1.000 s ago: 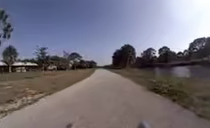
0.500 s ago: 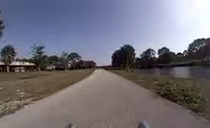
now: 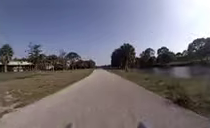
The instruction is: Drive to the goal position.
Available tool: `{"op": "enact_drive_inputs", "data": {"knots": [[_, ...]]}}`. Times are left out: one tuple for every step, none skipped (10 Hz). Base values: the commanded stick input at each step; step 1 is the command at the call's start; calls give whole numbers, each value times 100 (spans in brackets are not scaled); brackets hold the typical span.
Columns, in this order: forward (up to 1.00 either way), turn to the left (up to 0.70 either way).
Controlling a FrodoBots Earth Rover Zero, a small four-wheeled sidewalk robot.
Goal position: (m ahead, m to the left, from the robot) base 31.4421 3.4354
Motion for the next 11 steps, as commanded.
{"op": "enact_drive_inputs", "data": {"knots": [[100, 2], [100, 2], [100, 2], [100, 2], [100, 2], [100, 2], [100, 2], [100, 2], [100, 2], [100, 2], [100, 2]]}}
